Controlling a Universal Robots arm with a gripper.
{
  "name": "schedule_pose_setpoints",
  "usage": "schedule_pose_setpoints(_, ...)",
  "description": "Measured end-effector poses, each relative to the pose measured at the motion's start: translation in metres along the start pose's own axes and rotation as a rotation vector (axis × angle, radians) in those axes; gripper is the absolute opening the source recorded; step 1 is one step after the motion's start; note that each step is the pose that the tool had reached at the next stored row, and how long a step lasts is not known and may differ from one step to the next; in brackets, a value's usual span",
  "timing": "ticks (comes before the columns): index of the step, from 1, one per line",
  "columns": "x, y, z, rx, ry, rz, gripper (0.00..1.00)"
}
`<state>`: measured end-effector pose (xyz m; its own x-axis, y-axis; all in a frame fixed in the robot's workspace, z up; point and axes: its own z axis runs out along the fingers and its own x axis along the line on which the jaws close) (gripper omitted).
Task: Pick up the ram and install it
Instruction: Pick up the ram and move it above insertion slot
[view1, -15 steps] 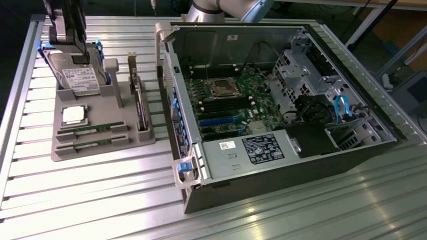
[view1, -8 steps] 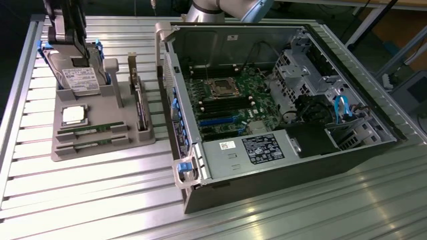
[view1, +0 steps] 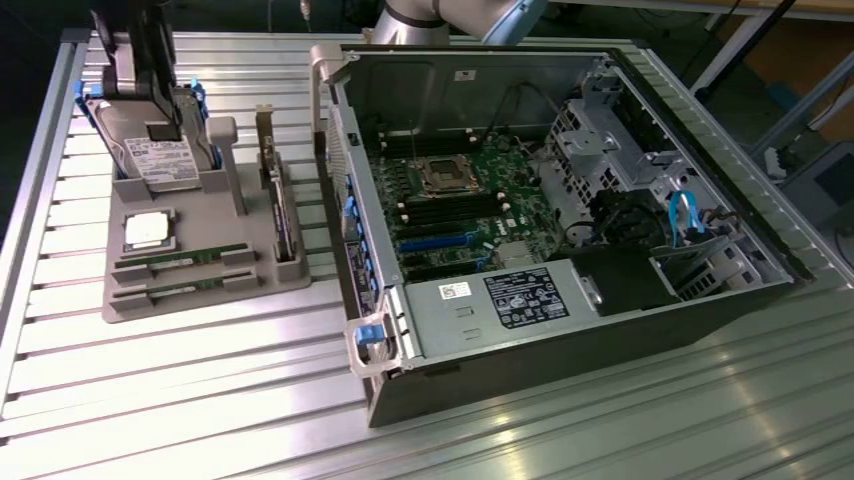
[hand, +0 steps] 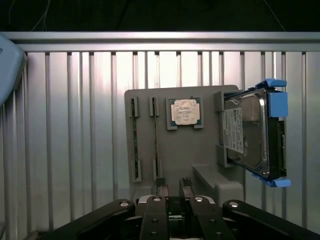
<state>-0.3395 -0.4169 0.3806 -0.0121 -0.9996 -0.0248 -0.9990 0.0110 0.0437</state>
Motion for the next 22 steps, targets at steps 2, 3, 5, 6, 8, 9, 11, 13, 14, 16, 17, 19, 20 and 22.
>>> schedule_pose_setpoints(2, 0.000, -0.0002, 0.0036, -0.0001, 0.0001, 0.000, 0.24)
schedule_pose_setpoints(3, 0.000, -0.0003, 0.0055, 0.0000, 0.0000, 0.000, 0.24)
schedule_pose_setpoints(5, 0.000, -0.0004, 0.0091, 0.0000, 0.0000, 0.000, 0.24)
schedule_pose_setpoints(6, 0.000, -0.0005, 0.0126, -0.0001, 0.0001, 0.000, 0.24)
schedule_pose_setpoints(8, 0.000, -0.0007, 0.0169, 0.0001, 0.0000, -0.001, 0.24)
schedule_pose_setpoints(9, 0.000, -0.0009, 0.0195, 0.0000, 0.0000, -0.001, 0.24)
schedule_pose_setpoints(11, 0.001, -0.0011, 0.0245, 0.0001, 0.0000, -0.001, 0.24)
schedule_pose_setpoints(13, 0.001, -0.0013, 0.0302, 0.0000, 0.0000, -0.002, 0.24)
schedule_pose_setpoints(14, 0.001, -0.0014, 0.0321, 0.0000, 0.0001, -0.002, 0.24)
schedule_pose_setpoints(16, 0.001, -0.0016, 0.0363, 0.0000, 0.0001, -0.002, 0.24)
schedule_pose_setpoints(17, 0.001, -0.0017, 0.0389, -0.0001, 0.0001, -0.003, 0.24)
schedule_pose_setpoints(19, 0.001, -0.0019, 0.0441, -0.0001, 0.0002, -0.004, 0.24)
schedule_pose_setpoints(20, 0.001, -0.0020, 0.0460, -0.0002, 0.0002, -0.004, 0.24)
schedule_pose_setpoints(22, 0.001, -0.0022, 0.0509, -0.0001, 0.0002, -0.005, 0.24)
